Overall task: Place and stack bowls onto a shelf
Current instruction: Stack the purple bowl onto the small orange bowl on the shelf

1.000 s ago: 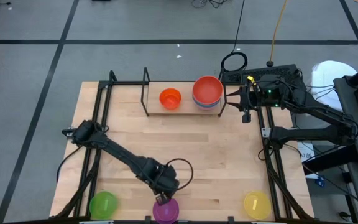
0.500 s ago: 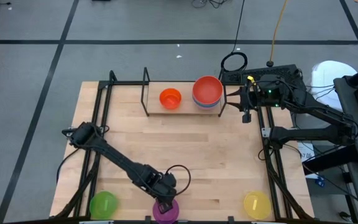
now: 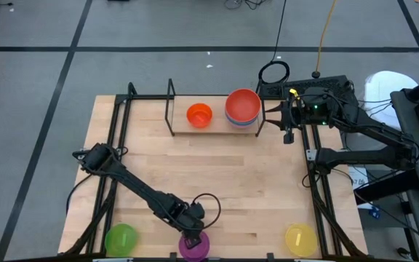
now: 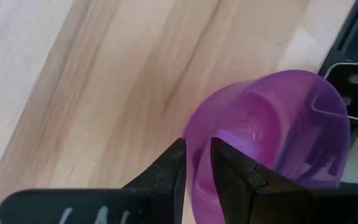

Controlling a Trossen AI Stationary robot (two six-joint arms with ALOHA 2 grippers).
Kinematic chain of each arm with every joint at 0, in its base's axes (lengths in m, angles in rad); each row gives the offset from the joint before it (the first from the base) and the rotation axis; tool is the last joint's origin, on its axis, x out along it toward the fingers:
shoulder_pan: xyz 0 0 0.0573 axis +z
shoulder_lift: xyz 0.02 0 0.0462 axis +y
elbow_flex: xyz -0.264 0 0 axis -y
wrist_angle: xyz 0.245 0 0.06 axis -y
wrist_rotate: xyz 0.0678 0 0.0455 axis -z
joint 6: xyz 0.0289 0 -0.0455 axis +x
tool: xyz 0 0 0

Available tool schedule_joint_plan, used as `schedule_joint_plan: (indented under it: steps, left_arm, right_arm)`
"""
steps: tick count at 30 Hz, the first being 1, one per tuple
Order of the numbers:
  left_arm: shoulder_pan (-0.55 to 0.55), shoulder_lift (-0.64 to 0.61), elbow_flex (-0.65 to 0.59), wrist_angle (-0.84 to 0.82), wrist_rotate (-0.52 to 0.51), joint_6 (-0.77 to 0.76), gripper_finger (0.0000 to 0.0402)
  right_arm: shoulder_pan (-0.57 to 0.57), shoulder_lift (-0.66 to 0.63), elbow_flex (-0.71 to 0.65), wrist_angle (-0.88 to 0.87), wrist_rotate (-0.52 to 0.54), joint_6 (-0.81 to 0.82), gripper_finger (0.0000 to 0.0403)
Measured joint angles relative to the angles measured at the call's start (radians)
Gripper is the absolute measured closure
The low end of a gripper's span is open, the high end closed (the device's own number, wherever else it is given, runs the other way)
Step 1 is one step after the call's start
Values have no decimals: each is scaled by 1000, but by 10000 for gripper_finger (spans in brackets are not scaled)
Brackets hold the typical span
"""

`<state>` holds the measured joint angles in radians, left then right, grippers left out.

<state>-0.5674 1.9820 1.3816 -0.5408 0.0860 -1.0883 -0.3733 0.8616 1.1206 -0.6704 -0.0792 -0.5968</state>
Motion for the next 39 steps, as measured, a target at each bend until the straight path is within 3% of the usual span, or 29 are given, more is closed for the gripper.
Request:
schedule_joint_plan:
  steps: [6, 11, 14, 19, 27, 31, 39]
  left_arm:
    - [0, 0, -41, 21, 0, -29, 326]
    - [20, 0, -45, 29, 1, -13, 387]
    - [45, 0, -31, 12, 0, 18, 392]
    - [90, 0, 36, -65, 18, 176, 395]
    - [266, 0, 204, -549, 5, 523, 397]
    - [399, 0, 270, -708, -89, 661, 398]
    - [628, 0, 424, -767, -181, 937, 398]
  right_arm:
    - [0, 0, 0, 0, 0, -2, 277]
    - [0, 0, 0, 0, 0, -2, 277]
    - [0, 0, 0, 0, 0, -2, 277]
    - [0, 0, 0, 0, 0, -2, 277]
    - [0, 0, 0, 0, 0, -18, 277]
    - [0, 0, 0, 0, 0, -18, 277]
    - [0, 0, 0, 0, 0, -18, 277]
